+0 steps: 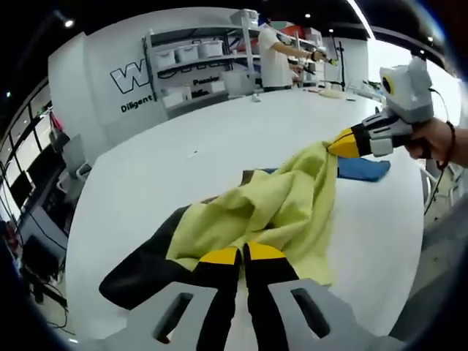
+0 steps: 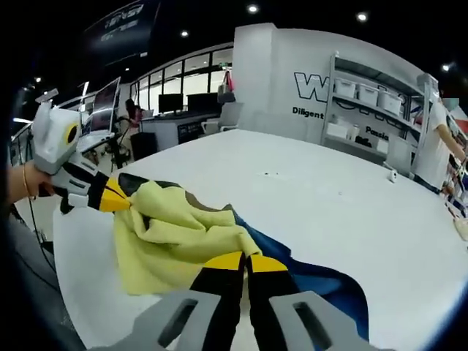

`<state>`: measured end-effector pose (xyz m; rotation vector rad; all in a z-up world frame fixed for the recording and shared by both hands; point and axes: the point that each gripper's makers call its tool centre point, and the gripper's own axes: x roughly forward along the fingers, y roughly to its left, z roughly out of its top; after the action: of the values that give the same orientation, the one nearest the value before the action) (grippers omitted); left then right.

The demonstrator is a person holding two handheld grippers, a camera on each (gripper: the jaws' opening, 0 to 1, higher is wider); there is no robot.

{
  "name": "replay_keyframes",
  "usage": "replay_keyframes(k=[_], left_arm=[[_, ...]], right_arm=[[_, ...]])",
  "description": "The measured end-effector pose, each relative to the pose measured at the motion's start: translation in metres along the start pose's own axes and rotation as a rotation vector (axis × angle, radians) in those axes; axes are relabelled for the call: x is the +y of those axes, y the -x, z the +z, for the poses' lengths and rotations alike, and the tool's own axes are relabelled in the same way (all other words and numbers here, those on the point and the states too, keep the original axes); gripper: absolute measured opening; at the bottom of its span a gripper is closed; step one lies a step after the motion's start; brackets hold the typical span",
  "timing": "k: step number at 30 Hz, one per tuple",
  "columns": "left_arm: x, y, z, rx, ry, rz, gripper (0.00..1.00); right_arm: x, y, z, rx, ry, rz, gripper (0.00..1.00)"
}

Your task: Fold the garment on the visible template until the final outline fits inside the template.

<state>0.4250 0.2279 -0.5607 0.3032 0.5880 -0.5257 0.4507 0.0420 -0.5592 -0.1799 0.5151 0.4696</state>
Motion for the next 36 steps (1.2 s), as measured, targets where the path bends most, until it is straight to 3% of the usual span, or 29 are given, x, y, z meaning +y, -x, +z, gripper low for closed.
replay_keyframes(k=[4,7,9,12,17,23,32,36], left_arm=[[0.002,0.0,-0.001,0.002,-0.04,0.009,0.11],[0.005,0.0,-0.004,0.007,-0.033,0.004,0.16],[0.006,0.001,-0.006,0.01,-0.04,0.008,0.2],[0.005,0.002,-0.009,0.009,-0.032,0.005,0.28],[-0.003,0.005,-0.014,0.014,-0.05,-0.013,0.39],[-0.009,0.005,-0.02,0.025,-0.067,-0.022,0.46],[-0.007,0.006,-0.022,0.016,-0.042,-0.011,0.53],[-0.004,0.007,-0.025,0.023,-0.03,0.005,0.56]], right_arm=[[-0.01,-0.007,-0.004,0.017,-0.004,-0.019,0.0],[-0.009,-0.012,-0.008,0.025,-0.079,-0.006,0.0],[-0.008,-0.011,-0.008,0.018,-0.082,-0.001,0.02],[-0.002,-0.006,-0.009,0.012,-0.105,0.009,0.23],[0.012,0.002,-0.011,0.009,-0.129,0.034,0.47],[0.032,0.01,-0.016,0.008,-0.103,0.058,0.68],[0.067,0.022,-0.031,0.027,-0.082,0.084,0.68],[0.096,0.023,-0.044,0.065,-0.061,0.153,0.66]])
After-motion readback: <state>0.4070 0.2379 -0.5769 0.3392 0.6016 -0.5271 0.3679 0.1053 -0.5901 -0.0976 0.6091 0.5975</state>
